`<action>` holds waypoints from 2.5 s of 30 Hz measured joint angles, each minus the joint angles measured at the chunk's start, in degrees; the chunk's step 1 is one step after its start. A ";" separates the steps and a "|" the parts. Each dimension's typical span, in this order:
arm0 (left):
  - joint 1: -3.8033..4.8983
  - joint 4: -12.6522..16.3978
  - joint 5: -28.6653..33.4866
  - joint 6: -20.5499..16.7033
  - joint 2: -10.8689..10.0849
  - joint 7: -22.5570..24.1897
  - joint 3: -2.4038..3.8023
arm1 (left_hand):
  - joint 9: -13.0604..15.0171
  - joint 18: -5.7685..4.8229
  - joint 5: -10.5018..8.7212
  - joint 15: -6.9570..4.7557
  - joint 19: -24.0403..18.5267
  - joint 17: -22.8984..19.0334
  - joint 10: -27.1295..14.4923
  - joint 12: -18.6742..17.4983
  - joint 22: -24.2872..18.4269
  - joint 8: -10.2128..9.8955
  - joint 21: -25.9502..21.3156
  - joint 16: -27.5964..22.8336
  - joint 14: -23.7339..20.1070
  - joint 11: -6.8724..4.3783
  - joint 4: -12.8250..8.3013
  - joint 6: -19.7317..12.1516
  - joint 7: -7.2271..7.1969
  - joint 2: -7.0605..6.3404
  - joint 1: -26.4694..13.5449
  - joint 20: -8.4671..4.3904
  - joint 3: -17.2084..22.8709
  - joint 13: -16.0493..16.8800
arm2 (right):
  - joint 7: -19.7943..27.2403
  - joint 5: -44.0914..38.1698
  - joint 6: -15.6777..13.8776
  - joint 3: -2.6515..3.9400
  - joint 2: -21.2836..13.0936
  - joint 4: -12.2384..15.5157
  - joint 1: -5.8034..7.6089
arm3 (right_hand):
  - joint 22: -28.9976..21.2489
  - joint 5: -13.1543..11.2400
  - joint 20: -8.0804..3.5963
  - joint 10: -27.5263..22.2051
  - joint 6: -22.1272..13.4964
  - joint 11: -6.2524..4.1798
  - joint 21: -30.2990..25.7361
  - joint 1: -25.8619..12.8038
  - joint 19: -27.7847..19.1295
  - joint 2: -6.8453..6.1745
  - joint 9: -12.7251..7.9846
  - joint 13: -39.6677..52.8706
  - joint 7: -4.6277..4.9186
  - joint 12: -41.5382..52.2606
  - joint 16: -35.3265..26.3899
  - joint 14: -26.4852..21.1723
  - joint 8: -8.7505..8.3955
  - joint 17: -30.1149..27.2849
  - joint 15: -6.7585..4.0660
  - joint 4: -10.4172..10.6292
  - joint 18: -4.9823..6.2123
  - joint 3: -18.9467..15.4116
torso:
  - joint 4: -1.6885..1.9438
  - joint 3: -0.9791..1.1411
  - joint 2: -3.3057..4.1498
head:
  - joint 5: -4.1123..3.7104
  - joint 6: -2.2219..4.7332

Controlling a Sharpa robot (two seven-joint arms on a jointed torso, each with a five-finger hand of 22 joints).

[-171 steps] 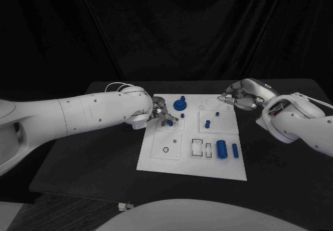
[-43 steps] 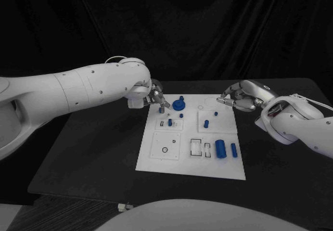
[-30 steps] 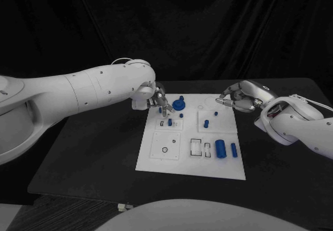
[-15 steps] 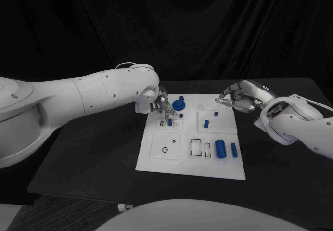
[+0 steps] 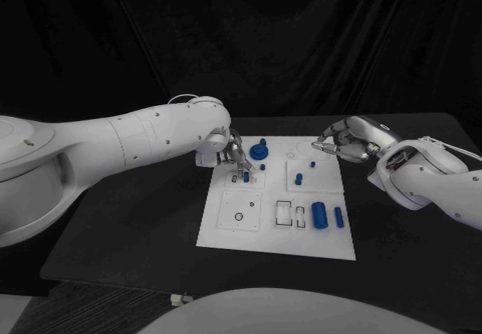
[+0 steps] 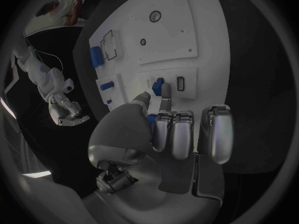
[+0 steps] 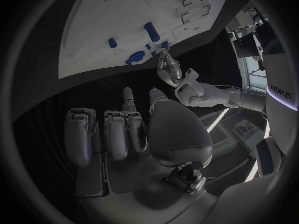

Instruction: Assemble the parts on the task board

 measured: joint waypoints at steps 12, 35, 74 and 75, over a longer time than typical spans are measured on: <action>-0.28 -0.38 -1.00 0.12 0.18 -0.14 -0.01 | 8.07 0.00 0.00 -0.71 0.48 0.00 -0.42 0.00 0.00 4.41 -0.01 0.00 -0.70 -0.43 -1.66 -0.75 -0.31 -0.66 0.65 -0.50 1.65 0.00 | 0.01 0.00 0.00 0.00 0.04 -0.16 0.00 | 0.00 0.00 0.00 0.00 0.00 0.00 0.00 0.00 0.00 0.00 0.00 0.00 0.00 0.00 0.00 0.00 0.00 0.00 0.00 0.00 0.00 0.00 | 0.00 0.00 0.03 | -0.01 0.00; -0.38 -1.01 -2.10 0.22 0.78 0.81 0.00 | 9.60 -0.01 5.99 -0.71 -0.21 0.00 -0.41 0.00 0.00 4.35 -0.02 0.00 -0.70 -0.44 -2.83 -1.66 -0.41 -0.66 0.65 -1.20 2.85 0.00 | 0.01 0.00 0.00 0.00 0.26 -0.62 -0.11 | 0.00 0.00 0.00 0.00 0.00 0.00 0.00 0.00 0.00 0.00 0.02 0.00 0.00 0.00 0.00 0.00 0.00 0.00 0.00 0.00 0.00 0.00 | -0.01 -0.01 0.01 | 0.08 0.00; -1.12 -2.23 -2.24 1.04 1.46 2.68 0.06 | 8.02 0.00 7.99 -0.73 -0.20 0.00 -0.30 0.00 0.00 3.86 -0.02 0.00 -0.70 -1.14 -5.77 0.00 -1.22 -1.28 0.06 -1.22 8.15 0.00 | 0.05 0.00 0.00 0.00 0.36 -1.11 -0.17 | 0.00 0.00 0.00 0.00 0.00 0.00 0.00 0.00 0.00 0.00 0.03 0.00 0.00 0.00 0.00 0.00 0.00 0.00 0.00 0.00 0.00 0.00 | -0.02 0.01 0.01 | 0.10 0.00; -1.12 -2.23 -2.25 1.02 1.43 2.75 0.06 | 8.01 -0.01 7.99 -0.73 -0.20 0.00 -0.30 0.00 0.00 3.86 -0.02 0.00 -0.70 -1.14 -5.77 0.00 -1.22 -1.28 0.06 -1.22 8.15 0.00 | 0.05 0.00 0.00 0.00 0.36 -1.13 -0.17 | 0.00 0.00 0.00 0.00 0.00 0.00 0.00 0.00 0.00 0.00 0.03 0.00 0.00 0.00 0.00 0.00 0.00 0.00 0.00 0.00 0.00 0.00 | -0.02 0.01 0.01 | 0.10 0.00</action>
